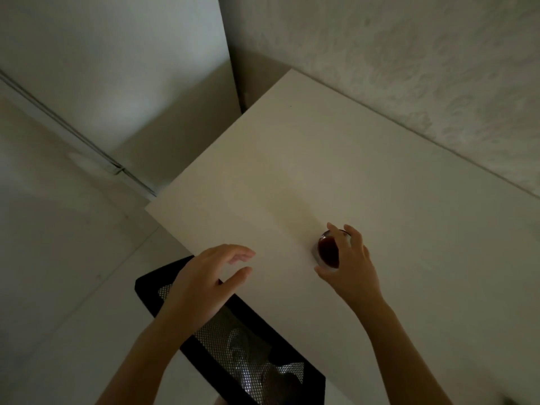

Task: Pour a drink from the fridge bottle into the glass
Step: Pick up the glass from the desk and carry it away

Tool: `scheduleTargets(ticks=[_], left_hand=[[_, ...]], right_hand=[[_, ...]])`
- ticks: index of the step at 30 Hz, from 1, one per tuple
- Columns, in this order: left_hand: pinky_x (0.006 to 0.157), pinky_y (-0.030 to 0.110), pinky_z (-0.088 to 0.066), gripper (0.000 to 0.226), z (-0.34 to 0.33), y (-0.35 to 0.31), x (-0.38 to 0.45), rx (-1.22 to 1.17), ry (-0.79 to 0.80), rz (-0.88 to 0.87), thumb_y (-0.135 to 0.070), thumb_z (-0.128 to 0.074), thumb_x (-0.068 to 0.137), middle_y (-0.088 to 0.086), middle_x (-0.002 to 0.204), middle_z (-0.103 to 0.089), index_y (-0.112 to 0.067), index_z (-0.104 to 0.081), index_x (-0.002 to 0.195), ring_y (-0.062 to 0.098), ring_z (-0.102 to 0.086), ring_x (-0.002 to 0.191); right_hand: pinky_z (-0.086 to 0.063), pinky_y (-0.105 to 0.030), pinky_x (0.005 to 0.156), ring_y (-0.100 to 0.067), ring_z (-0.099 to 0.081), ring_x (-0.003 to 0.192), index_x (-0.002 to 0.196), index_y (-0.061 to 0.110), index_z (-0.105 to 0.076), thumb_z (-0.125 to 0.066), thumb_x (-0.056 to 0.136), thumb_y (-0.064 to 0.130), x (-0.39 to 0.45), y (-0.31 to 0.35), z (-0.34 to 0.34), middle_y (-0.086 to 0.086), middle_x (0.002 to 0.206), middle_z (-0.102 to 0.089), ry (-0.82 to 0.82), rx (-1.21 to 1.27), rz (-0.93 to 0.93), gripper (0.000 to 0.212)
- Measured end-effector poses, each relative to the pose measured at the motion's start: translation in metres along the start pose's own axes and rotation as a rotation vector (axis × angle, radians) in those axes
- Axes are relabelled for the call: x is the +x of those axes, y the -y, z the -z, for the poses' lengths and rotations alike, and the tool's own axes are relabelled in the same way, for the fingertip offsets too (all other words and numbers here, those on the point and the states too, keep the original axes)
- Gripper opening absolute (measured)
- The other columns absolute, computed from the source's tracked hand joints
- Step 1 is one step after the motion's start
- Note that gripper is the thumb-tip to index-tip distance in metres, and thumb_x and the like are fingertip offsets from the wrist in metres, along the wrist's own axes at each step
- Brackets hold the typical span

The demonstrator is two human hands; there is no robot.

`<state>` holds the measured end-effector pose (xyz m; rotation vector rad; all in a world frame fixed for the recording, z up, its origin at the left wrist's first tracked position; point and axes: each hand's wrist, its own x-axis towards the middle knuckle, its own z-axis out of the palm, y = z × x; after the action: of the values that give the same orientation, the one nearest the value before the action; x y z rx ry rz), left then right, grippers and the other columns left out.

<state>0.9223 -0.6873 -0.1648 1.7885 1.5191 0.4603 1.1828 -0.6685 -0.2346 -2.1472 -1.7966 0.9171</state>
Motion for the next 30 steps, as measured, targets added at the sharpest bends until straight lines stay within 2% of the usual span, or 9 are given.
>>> scheduleTargets(ticks=[5, 9, 12, 16, 22, 27, 30], left_hand=[[0.088, 0.025, -0.049, 0.037, -0.005, 0.006, -0.004, 0.007, 0.004, 0.011, -0.055, -0.045, 0.082, -0.026, 0.105, -0.062, -0.038, -0.060, 0.112, -0.002, -0.056, 0.104], [0.088, 0.020, -0.048, 0.038, -0.006, 0.009, -0.009, 0.004, 0.023, 0.017, -0.055, -0.045, 0.081, -0.028, 0.105, -0.061, -0.039, -0.059, 0.112, -0.004, -0.055, 0.104], [0.087, 0.015, -0.046, 0.037, -0.003, 0.010, -0.013, 0.001, 0.023, 0.011, -0.056, -0.044, 0.081, -0.029, 0.104, -0.061, -0.040, -0.059, 0.112, -0.006, -0.054, 0.104], [0.087, 0.020, -0.047, 0.037, 0.007, 0.015, -0.020, -0.001, 0.014, 0.002, -0.054, -0.045, 0.082, -0.028, 0.103, -0.061, -0.039, -0.060, 0.112, -0.006, -0.055, 0.103], [0.087, 0.020, -0.047, 0.038, 0.030, 0.025, -0.040, -0.029, -0.034, -0.014, -0.055, -0.045, 0.081, -0.028, 0.103, -0.062, -0.038, -0.061, 0.111, -0.005, -0.055, 0.104], [0.081, 0.008, -0.043, 0.041, 0.057, 0.029, -0.061, -0.047, -0.067, -0.042, -0.056, -0.044, 0.079, -0.027, 0.100, -0.063, -0.036, -0.062, 0.109, -0.007, -0.055, 0.102], [0.080, 0.012, -0.045, 0.025, 0.076, 0.034, -0.078, -0.047, -0.109, -0.039, -0.044, -0.056, 0.084, -0.025, 0.099, -0.064, -0.036, -0.063, 0.107, -0.005, -0.056, 0.101]], right_hand=[[-0.048, -0.044, 0.092, -0.031, -0.038, 0.126, 0.141, 0.032, -0.027, -0.072, 0.075, 0.028, 0.003, 0.000, -0.005, -0.003, 0.146, -0.021, -0.032, -0.051, -0.003, 0.079], [-0.048, -0.040, 0.085, -0.032, -0.046, 0.114, 0.134, 0.030, -0.038, -0.073, 0.073, 0.021, 0.004, 0.002, -0.007, -0.006, 0.137, -0.033, -0.081, -0.042, -0.011, 0.070], [-0.047, -0.036, 0.081, -0.030, -0.050, 0.108, 0.129, 0.029, -0.044, -0.075, 0.072, 0.026, 0.004, 0.004, -0.006, -0.006, 0.132, -0.040, -0.101, -0.039, -0.016, 0.065], [-0.043, -0.033, 0.077, -0.031, -0.052, 0.106, 0.126, 0.030, -0.046, -0.075, 0.072, 0.029, -0.001, 0.010, -0.003, -0.006, 0.129, -0.043, -0.117, -0.038, -0.021, 0.062], [-0.042, -0.031, 0.077, -0.032, -0.054, 0.104, 0.127, 0.028, -0.048, -0.074, 0.072, 0.033, -0.020, 0.043, 0.021, -0.008, 0.128, -0.046, -0.174, -0.022, 0.023, 0.060], [-0.045, -0.035, 0.083, -0.029, -0.055, 0.104, 0.126, 0.030, -0.048, -0.075, 0.069, 0.031, -0.046, 0.090, 0.044, -0.006, 0.127, -0.047, -0.221, -0.041, 0.090, 0.063], [-0.046, -0.034, 0.084, -0.026, -0.054, 0.104, 0.126, 0.032, -0.047, -0.078, 0.065, 0.029, -0.062, 0.118, 0.049, -0.003, 0.125, -0.047, -0.210, -0.029, 0.149, 0.069]])
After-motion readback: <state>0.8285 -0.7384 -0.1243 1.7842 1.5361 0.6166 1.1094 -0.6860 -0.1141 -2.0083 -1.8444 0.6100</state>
